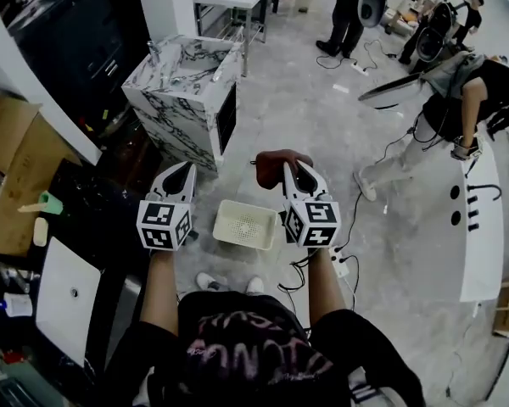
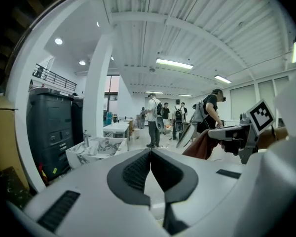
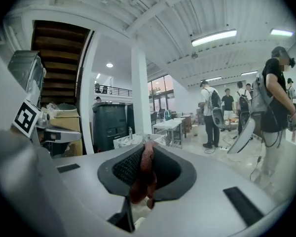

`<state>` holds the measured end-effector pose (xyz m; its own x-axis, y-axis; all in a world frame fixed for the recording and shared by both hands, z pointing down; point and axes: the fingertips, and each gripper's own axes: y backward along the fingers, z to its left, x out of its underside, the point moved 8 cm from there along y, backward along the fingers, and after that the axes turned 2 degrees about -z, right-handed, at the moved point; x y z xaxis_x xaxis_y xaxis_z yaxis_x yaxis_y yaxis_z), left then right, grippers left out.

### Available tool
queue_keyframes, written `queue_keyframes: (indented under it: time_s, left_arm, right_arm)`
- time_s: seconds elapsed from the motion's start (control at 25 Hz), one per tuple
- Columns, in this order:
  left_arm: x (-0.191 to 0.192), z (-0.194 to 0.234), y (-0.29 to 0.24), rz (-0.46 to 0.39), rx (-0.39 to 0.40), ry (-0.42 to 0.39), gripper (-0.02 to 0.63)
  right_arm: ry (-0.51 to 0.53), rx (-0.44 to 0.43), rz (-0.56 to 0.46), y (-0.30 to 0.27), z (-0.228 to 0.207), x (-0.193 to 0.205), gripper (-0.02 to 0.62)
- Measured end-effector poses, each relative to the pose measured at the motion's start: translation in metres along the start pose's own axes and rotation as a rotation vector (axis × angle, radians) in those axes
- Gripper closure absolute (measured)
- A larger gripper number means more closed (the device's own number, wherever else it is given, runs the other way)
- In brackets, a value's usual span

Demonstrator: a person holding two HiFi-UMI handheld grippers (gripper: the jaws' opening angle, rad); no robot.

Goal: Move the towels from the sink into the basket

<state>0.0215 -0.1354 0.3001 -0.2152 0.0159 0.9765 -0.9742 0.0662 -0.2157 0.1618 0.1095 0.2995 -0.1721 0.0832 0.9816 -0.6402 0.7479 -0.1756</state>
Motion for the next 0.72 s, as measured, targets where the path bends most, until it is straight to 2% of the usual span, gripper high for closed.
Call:
queue_keyframes:
  time_s: [0.32,0.72]
  left_arm:
    - [-0.012,-0.067,-0.034,0.012,0.074,-0.033,0.589]
    - [0.007,-0.067,-0.066,0.067,0.116,-0.040,0.589]
  right_arm:
    - [-0.009,0.070,-0.008,0.042,-0.066,0.004,0.532]
    - [-0.033,0.089,0.016,0.021,-0.075,0.023,0.532]
